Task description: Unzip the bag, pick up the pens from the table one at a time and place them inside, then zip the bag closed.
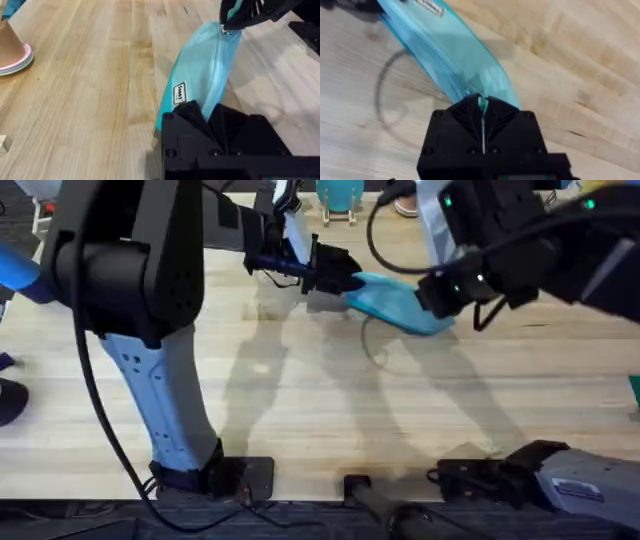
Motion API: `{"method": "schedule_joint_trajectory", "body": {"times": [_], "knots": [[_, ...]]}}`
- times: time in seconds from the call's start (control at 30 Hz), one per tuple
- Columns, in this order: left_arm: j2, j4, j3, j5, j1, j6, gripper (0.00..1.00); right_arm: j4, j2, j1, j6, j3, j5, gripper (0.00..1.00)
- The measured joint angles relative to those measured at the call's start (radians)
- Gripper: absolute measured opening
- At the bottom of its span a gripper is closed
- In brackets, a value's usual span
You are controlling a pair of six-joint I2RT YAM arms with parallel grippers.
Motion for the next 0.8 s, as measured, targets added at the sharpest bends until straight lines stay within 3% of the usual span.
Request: {"method": "schedule_joint_trajectory", "body": {"times": [0.53, 0.8], "knots": [[0.0, -0.003, 0.0, 0.005, 0.001, -0.009, 0.042, 0.052, -0.234, -0.187, 0.037, -0.181, -0.032, 0.035], [0.0, -0.003, 0.0, 0.007, -0.001, -0.012, 0.042, 0.081, -0.245, -0.302, 0.206, -0.249, -0.079, 0.034]]}}
